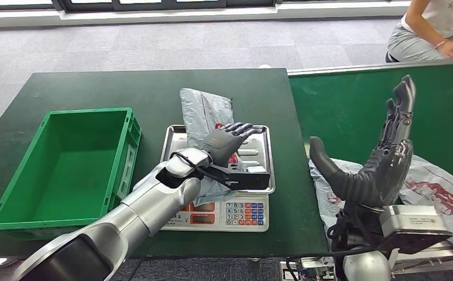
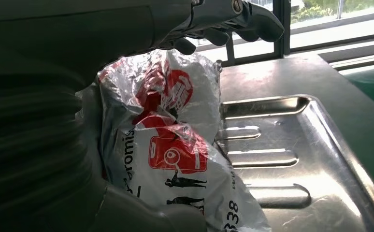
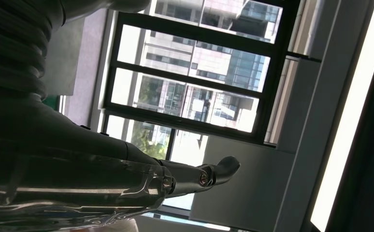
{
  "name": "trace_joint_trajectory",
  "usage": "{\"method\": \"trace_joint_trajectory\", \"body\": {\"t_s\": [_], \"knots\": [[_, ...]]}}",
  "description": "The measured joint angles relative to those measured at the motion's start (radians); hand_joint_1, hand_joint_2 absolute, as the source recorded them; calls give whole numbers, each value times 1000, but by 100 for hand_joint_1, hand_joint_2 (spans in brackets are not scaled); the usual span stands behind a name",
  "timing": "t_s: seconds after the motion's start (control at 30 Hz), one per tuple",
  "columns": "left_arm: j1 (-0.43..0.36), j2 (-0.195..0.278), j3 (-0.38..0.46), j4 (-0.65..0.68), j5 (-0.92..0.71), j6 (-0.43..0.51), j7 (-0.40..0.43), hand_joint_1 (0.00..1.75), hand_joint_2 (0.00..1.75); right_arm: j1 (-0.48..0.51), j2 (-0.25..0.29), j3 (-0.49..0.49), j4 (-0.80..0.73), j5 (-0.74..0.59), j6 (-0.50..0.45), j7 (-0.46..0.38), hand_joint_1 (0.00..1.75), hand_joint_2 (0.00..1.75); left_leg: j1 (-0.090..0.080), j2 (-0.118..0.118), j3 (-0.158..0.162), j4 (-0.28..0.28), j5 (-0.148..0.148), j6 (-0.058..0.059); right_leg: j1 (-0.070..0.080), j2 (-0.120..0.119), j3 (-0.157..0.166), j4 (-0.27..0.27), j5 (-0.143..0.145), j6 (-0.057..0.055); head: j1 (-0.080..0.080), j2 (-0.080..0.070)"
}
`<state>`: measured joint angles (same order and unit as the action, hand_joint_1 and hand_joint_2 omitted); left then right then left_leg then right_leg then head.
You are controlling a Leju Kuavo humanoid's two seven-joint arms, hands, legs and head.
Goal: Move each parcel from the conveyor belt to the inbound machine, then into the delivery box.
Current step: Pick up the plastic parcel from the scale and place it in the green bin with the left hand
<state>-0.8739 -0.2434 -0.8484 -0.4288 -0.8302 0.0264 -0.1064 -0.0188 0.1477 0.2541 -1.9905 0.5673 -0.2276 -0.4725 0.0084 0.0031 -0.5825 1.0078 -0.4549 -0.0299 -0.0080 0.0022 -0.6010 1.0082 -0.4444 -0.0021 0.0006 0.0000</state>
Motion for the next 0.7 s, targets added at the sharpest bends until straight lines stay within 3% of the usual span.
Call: {"method": "trace_joint_trajectory", "body": {"t_s": [0.33, 0.7], "knots": [[0, 45, 0, 52, -19, -48, 1, 0, 175, -24, 3, 0, 32, -4, 3, -18, 0, 175, 0, 0, 0, 0, 0, 0, 0, 0, 0, 0, 0, 0, 0, 0], [-1, 55, 0, 63, -21, -52, 1, 0, 175, -30, 3, 0, 50, -4, 3, -21, 0, 175, 0, 0, 1, 0, 0, 0, 0, 0, 1, 0, 0, 0, 0, 0]]}}
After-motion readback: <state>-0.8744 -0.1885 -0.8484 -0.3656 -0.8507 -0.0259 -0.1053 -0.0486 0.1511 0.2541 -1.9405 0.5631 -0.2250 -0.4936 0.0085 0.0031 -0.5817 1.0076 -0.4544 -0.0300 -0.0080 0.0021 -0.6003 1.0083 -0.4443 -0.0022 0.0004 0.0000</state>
